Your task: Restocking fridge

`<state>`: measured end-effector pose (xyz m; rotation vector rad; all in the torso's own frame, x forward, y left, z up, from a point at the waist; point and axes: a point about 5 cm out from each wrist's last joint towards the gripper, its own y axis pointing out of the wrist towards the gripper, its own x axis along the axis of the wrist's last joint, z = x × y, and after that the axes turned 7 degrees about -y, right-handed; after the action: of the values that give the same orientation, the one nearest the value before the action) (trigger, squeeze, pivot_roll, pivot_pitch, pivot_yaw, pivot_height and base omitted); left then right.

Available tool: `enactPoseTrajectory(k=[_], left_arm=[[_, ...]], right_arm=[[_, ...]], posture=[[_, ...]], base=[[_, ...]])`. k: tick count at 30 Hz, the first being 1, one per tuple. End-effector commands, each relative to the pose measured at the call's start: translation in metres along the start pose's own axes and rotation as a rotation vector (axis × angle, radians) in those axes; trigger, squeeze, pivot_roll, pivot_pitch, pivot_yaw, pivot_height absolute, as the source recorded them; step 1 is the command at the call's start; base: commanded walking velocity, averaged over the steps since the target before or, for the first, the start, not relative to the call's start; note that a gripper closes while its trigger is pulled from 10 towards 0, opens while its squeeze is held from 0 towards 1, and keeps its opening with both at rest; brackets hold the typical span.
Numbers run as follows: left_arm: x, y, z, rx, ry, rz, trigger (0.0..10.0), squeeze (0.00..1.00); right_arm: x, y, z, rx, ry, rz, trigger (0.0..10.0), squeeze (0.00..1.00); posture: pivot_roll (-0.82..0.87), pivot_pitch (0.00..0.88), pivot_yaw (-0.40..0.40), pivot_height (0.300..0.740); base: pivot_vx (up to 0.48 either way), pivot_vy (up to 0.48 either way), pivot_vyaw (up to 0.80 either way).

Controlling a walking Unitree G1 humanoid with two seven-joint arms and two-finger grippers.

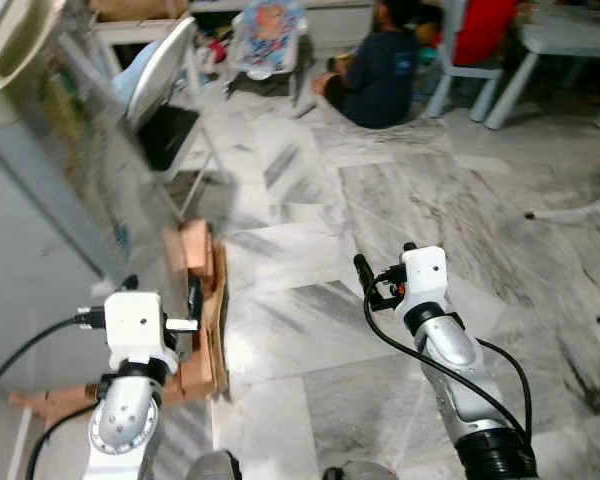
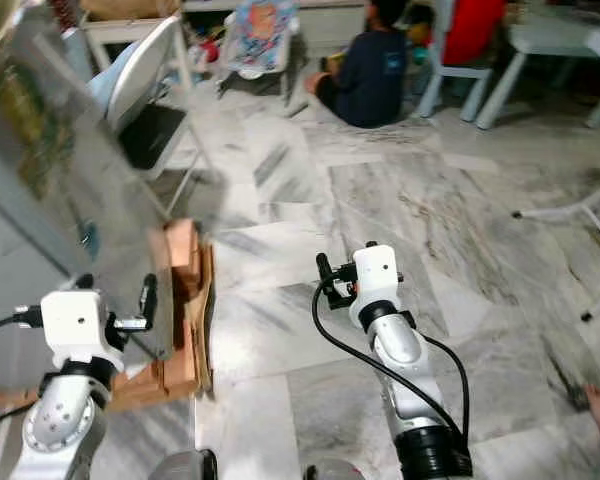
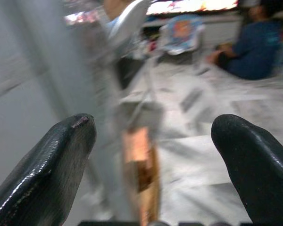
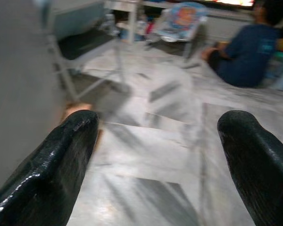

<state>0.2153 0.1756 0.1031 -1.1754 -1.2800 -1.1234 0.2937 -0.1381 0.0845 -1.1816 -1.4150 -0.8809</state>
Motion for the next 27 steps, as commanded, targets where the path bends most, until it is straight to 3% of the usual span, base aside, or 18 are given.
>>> enactPoseTrajectory(k=[1,12,18,22,27], left_arm=[[-0.001,0.001,0.001,0.004,0.01,0.004,10.0,0.0],[0.003,0.022,-0.007,-0.029,0.015,-0.015,10.0,0.0],[0.016,0.056,0.003,0.015,0.057,-0.07,10.0,0.0],[0.017,0.067,0.006,0.028,0.067,-0.074,10.0,0.0],[0.016,0.093,0.008,0.038,0.081,-0.06,10.0,0.0]], right_arm=[[0.002,-0.002,-0.003,-0.009,-0.006,-0.008,10.0,0.0],[0.002,-0.005,-0.002,-0.007,-0.005,0.007,10.0,0.0],[-0.001,-0.014,0.001,0.013,0.002,0.034,10.0,0.0],[-0.003,-0.018,0.001,0.008,-0.008,0.052,10.0,0.0],[0.0,-0.024,-0.002,0.004,-0.003,0.055,10.0,0.0]], posture=[[0.01,0.127,-0.034,0.74],[0.0,0.149,-0.046,0.74],[-0.02,0.16,-0.044,0.74],[-0.03,0.165,-0.043,0.74],[-0.06,0.18,-0.044,0.74]], base=[[0.0,0.0,0.66],[0.0,0.0,0.06],[0.0,0.0,0.0],[0.0,0.0,0.0],[0.0,0.0,0.0]])
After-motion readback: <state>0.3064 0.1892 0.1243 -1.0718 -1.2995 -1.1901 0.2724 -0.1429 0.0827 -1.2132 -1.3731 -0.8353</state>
